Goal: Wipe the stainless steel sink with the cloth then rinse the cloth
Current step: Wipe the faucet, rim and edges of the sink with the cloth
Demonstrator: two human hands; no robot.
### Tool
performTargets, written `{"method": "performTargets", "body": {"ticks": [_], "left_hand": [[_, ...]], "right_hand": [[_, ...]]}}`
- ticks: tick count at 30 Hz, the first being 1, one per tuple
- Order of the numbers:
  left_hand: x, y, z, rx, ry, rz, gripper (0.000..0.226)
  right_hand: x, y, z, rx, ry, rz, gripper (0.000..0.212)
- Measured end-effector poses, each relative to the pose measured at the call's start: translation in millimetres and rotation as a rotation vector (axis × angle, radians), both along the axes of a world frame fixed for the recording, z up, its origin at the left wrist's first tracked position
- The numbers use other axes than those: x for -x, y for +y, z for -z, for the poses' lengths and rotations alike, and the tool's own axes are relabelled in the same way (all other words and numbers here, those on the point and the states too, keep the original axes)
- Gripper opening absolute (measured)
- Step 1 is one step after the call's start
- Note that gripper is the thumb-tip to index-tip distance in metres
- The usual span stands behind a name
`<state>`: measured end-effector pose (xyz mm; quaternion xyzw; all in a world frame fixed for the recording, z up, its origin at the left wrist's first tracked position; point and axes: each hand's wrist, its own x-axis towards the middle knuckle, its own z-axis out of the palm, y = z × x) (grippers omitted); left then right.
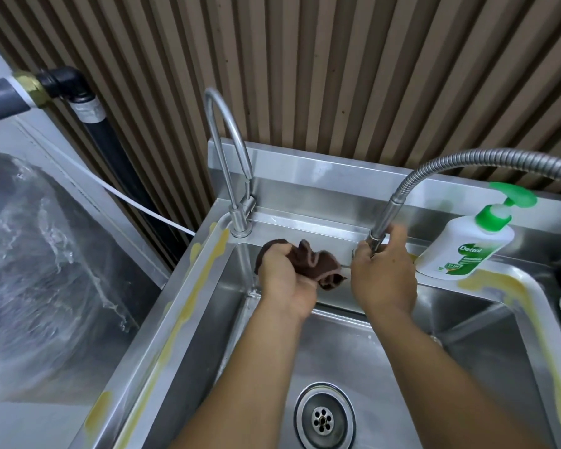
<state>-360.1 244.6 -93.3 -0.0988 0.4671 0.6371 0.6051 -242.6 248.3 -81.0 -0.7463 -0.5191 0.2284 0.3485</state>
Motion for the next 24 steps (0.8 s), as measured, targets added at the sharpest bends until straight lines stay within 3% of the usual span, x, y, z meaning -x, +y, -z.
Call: {"method": "performTargets", "body": {"ticks": [5, 7, 11, 13, 18, 24], "left_hand": [[-2.5, -10.5, 36.0, 0.227, 0.126, 0.237, 0.02], [-0.9, -7.5, 31.8, 0.218, 0.109, 0.268, 0.019], [22.4, 2.2, 5.3, 0.041, 0.172, 0.05, 0.027], [30.2, 1.2, 11.0, 0.05, 0.243, -0.03, 0.03], [22.4, -3.0, 37.1, 0.234, 0.27, 0.024, 0.033], [32.1, 8.3, 7.5, 0.058, 0.357, -0.042, 0.021]], "right_hand": [[0.1, -0.2, -1.2, 0.017, 0.001, 0.0, 0.016], [0.0, 0.8, -0.6, 0.02, 0.001, 0.001, 0.016], [0.1, 0.9, 0.3, 0.02, -0.005, 0.01, 0.016], [-0.4, 0.1, 0.1, 0.026, -0.017, 0.012, 0.015], [0.4, 0.0, -1.7, 0.023, -0.017, 0.011, 0.015], [0.8, 0.5, -0.1, 0.019, -0.015, 0.015, 0.015]]}}
